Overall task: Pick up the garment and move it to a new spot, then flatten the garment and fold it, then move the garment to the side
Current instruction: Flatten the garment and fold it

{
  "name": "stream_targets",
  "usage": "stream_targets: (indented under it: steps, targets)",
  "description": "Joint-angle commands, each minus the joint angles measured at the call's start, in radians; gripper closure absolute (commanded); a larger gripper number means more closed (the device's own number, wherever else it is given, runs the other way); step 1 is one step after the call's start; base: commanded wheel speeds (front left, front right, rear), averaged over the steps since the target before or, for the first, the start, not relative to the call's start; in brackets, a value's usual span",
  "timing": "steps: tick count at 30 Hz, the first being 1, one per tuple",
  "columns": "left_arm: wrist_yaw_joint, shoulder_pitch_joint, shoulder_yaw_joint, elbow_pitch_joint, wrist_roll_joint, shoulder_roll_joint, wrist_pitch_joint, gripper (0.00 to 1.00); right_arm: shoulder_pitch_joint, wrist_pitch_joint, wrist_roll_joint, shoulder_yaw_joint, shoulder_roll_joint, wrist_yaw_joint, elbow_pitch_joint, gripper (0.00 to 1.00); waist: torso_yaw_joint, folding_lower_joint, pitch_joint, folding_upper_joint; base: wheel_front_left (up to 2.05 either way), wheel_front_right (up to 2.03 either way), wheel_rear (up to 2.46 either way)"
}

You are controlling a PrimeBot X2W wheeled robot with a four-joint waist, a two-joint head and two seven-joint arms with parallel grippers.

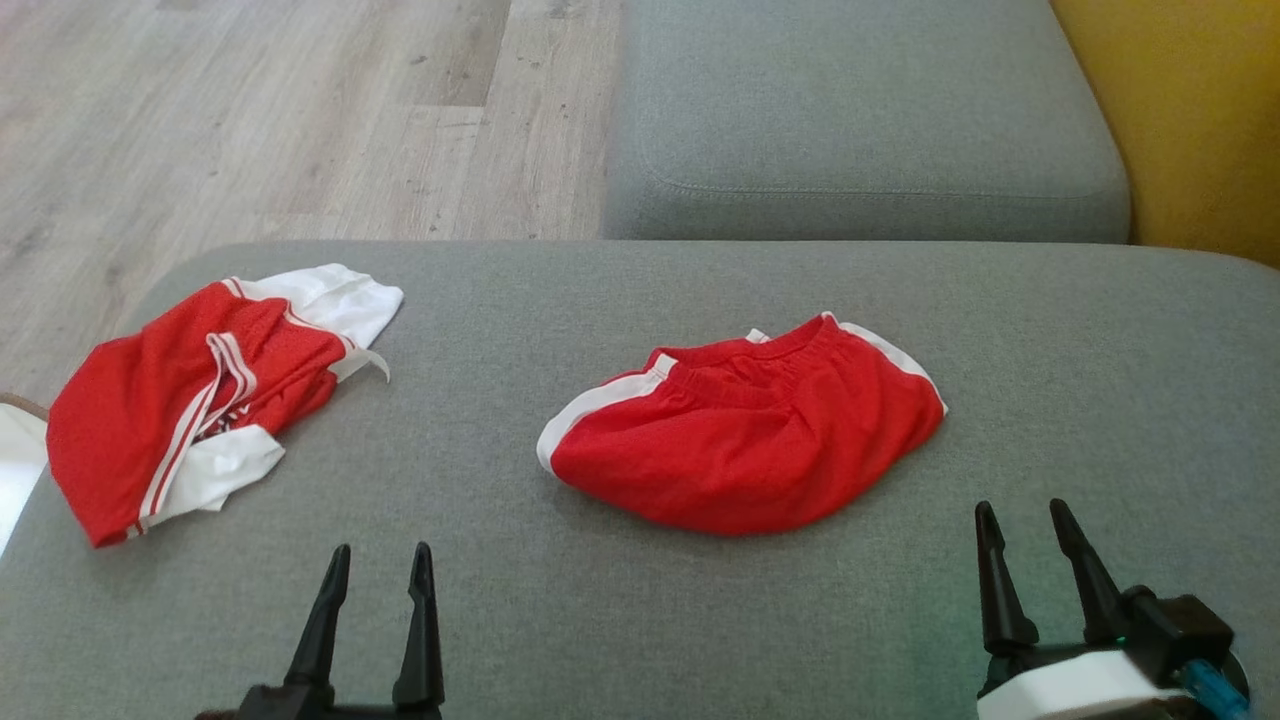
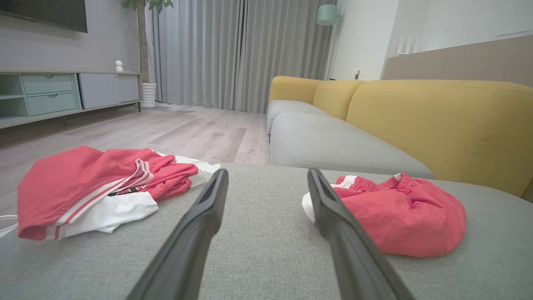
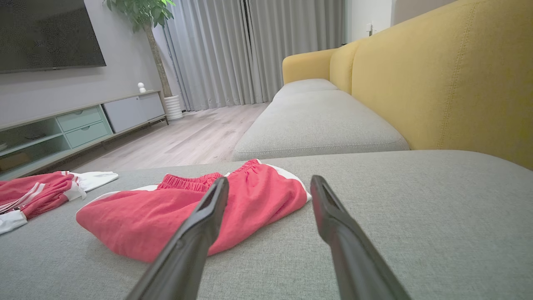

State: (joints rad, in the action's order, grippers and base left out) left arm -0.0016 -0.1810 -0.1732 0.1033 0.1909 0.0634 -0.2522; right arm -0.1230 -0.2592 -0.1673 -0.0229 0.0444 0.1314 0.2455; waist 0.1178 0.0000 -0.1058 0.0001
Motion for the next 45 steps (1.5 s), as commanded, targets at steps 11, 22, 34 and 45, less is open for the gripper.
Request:
stream_targets:
  steps: [11,22,34,45]
  targets:
    - [-0.005,0.044,0.032,-0.01,0.001,-0.013,-0.009,0.0,0.037,-0.003,0.005,-0.027,0.006,-0.001,-0.031,0.0,-0.012,0.0,-0.001,-0.0001,0.0,0.0,0.0]
    - [0.002,0.065,0.009,0.005,0.014,-0.013,-0.01,0.0,0.036,-0.003,0.015,-0.036,0.006,-0.001,-0.042,0.0,-0.025,0.0,0.017,-0.0001,0.0,0.0,0.0]
    - [-0.044,0.382,-0.111,0.153,0.066,-0.013,0.051,0.0,0.079,-0.003,0.076,-0.069,0.006,-0.001,-0.08,0.0,-0.066,0.0,0.172,-0.0001,0.0,0.0,0.0]
    - [-0.063,0.935,-0.331,0.333,0.215,-0.013,0.28,0.0,0.205,-0.003,0.143,-0.06,0.006,-0.001,-0.144,0.0,-0.11,0.0,0.42,-0.0001,0.0,0.0,0.0]
